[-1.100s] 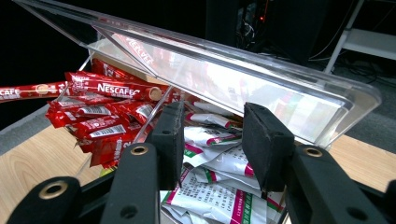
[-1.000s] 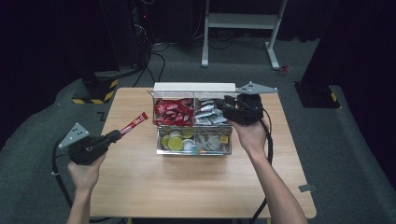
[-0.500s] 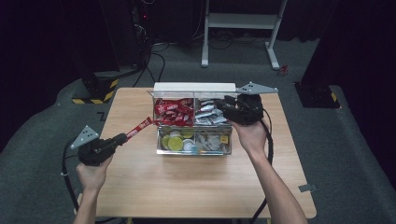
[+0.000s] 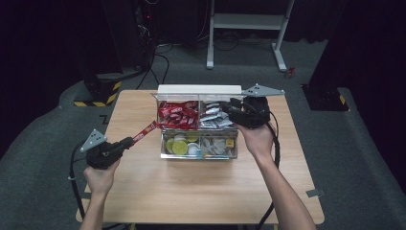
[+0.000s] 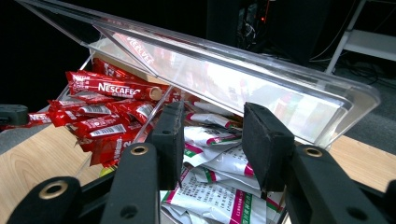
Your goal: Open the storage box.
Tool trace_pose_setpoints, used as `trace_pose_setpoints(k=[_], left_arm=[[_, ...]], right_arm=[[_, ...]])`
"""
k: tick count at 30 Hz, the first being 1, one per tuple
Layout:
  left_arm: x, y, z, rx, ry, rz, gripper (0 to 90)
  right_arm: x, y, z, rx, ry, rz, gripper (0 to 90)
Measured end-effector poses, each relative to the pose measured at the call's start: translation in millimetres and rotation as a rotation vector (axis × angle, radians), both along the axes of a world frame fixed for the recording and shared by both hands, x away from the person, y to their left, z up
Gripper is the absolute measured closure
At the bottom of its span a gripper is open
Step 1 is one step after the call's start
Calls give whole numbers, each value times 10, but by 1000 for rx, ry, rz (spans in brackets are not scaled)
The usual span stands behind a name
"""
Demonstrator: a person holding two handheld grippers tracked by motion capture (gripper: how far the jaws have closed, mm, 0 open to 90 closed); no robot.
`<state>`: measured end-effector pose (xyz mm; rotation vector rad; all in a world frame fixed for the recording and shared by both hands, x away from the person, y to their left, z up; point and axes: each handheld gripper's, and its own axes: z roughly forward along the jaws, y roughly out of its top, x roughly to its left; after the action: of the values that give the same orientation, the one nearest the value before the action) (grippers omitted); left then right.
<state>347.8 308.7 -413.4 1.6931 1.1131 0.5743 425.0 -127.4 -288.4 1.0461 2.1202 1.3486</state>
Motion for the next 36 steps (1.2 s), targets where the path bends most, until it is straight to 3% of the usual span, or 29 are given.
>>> trace_pose_setpoints(k=[20, 27, 36], left_arm=[[160, -76, -342, 18, 61, 55, 879], [219, -104, -494, 42, 94, 72, 879], [249, -130, -584, 60, 101, 89, 878]], right_arm=[[1, -6, -17, 13, -1, 0, 589], [5, -6, -20, 16, 1, 0, 589], [4, -5, -25, 15, -1, 0, 589]])
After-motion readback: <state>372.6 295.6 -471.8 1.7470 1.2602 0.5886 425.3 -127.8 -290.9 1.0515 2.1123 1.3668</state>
